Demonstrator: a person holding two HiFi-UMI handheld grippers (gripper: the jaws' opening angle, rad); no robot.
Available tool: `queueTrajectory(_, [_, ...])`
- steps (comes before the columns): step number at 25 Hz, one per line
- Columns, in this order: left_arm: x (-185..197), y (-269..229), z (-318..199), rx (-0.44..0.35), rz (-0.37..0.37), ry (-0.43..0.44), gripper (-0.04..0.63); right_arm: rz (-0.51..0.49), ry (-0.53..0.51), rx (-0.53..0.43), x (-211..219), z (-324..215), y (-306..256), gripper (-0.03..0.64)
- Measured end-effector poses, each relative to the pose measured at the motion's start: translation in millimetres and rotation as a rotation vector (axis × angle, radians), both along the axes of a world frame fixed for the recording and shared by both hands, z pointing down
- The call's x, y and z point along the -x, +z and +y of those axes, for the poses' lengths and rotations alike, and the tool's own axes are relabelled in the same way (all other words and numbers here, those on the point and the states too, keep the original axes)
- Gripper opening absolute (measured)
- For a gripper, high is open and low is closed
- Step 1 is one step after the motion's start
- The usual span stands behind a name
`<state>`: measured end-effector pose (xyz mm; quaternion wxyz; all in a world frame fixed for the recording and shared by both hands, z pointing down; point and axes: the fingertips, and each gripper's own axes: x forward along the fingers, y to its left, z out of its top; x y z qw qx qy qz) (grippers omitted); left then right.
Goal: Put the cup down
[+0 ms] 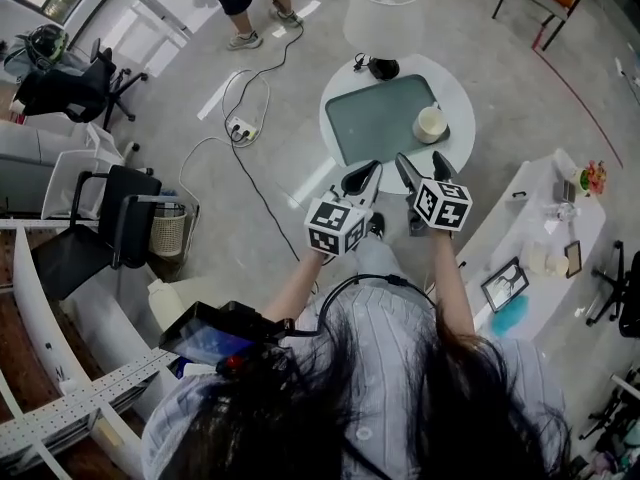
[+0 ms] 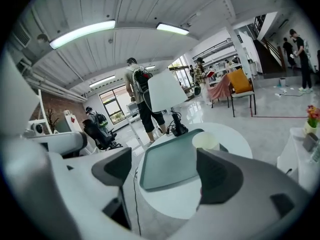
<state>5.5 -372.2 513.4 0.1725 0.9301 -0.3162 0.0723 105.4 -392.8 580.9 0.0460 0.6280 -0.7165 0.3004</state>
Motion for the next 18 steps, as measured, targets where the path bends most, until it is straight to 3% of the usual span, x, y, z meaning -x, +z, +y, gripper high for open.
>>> queueTrajectory(5, [22.5, -9.9, 37.1, -0.019, 0.011, -0.043, 0.021, -0.003, -0.060, -0.016, 28.7, 38.1, -13.8, 0.384])
queueTrajectory(8, [36.2, -10.4, 60.9, -0.015, 0.017, -0.068, 0.021, -0.007, -0.047, -0.034, 36.2, 61.7, -22.6, 0.233])
queueTrajectory(18, [58.4, -10.7, 122.9, 0.005, 0.021, -0.085, 0.021, -0.018, -0.069, -0.041, 60.1, 132.7, -49.4, 0.136])
